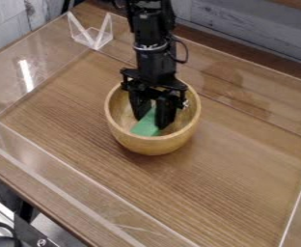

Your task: Remove the green block from inside the brown bowl and put it on the table

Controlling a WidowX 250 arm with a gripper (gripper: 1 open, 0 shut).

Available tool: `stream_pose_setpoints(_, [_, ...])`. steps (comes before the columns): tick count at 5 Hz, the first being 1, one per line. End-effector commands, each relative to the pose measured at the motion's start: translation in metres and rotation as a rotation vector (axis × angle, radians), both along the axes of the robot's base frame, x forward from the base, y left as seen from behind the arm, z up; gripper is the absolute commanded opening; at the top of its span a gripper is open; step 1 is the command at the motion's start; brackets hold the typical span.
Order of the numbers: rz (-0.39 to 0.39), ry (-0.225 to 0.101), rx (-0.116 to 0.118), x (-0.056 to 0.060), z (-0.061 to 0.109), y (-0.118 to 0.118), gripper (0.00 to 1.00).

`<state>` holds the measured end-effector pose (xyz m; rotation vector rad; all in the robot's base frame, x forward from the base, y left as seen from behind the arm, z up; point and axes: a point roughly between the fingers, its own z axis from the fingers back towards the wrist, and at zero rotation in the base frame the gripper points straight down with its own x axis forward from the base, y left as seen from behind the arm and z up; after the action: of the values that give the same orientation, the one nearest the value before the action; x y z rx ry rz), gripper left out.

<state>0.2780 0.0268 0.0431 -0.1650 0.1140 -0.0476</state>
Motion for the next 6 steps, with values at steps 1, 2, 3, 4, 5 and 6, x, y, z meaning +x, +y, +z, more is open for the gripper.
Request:
stream_pose_setpoints(1, [-0.002, -0.101, 0.012, 0.014, 0.03, 0.0, 0.0])
stream_pose_setpoints(2, [-0.001, -0.105, 0.009, 0.015, 0.033, -0.001, 0.0])
stream_pose_setpoints(3, [-0.001, -0.11, 0.006, 0.016, 0.035, -0.002, 0.0])
stream_pose_setpoints(4, [-0.001, -0.115, 0.004, 0.017, 0.037, -0.003, 0.0])
stream_pose_setpoints(5, [-0.001, -0.12, 0.002, 0.017, 0.038, -0.004, 0.0])
stream_pose_setpoints(6, [-0.001, -0.127, -0.001, 0.018, 0.04, -0.004, 0.0])
